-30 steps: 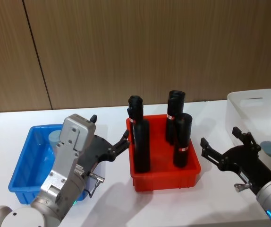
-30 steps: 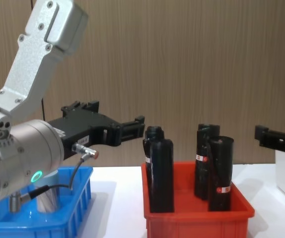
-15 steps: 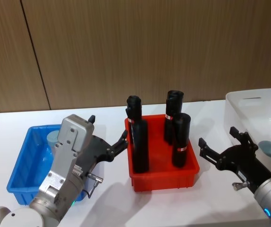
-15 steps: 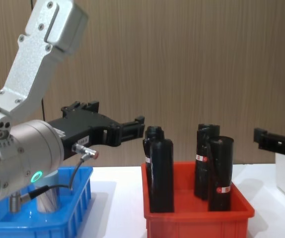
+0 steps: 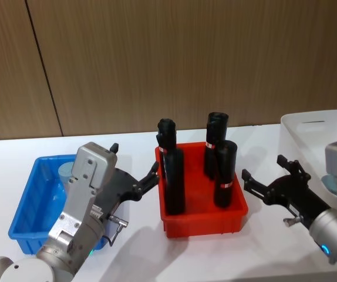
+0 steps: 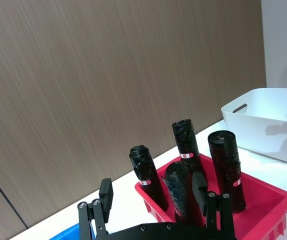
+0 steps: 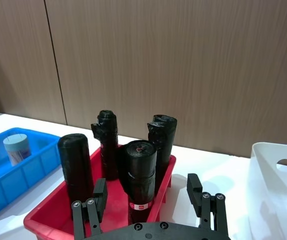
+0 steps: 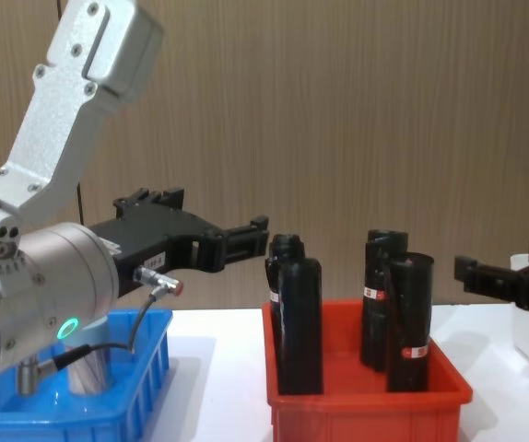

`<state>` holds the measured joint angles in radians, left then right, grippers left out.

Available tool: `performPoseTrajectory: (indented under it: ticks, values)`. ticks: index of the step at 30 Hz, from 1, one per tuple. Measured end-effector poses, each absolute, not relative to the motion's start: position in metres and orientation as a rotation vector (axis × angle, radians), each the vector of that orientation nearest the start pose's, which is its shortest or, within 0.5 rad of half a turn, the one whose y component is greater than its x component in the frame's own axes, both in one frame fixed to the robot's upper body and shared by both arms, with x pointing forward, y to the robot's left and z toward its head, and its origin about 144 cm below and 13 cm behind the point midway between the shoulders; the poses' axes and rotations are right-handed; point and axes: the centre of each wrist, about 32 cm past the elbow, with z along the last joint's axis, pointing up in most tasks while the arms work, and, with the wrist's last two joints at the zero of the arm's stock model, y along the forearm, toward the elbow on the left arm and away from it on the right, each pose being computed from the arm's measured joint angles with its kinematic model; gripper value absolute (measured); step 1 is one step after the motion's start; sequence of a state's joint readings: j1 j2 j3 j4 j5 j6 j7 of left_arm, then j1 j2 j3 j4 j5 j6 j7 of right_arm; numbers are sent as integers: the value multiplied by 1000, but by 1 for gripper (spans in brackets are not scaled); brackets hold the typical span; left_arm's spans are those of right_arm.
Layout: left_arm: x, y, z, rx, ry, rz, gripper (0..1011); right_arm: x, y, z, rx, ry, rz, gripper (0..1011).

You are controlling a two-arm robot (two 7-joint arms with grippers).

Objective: Pick the cotton swabs from the blue box and place them into the white box.

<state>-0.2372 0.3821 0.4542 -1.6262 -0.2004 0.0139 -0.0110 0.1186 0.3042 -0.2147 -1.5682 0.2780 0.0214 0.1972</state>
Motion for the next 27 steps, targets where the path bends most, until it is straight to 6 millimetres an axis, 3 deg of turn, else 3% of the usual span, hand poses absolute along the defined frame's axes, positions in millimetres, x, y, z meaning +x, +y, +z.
performPoseTrajectory:
  ticks: [27]
  values:
    - [492, 198, 1204, 61, -268, 1124, 1004, 562, -258, 1161, -5, 34, -1064, 1002]
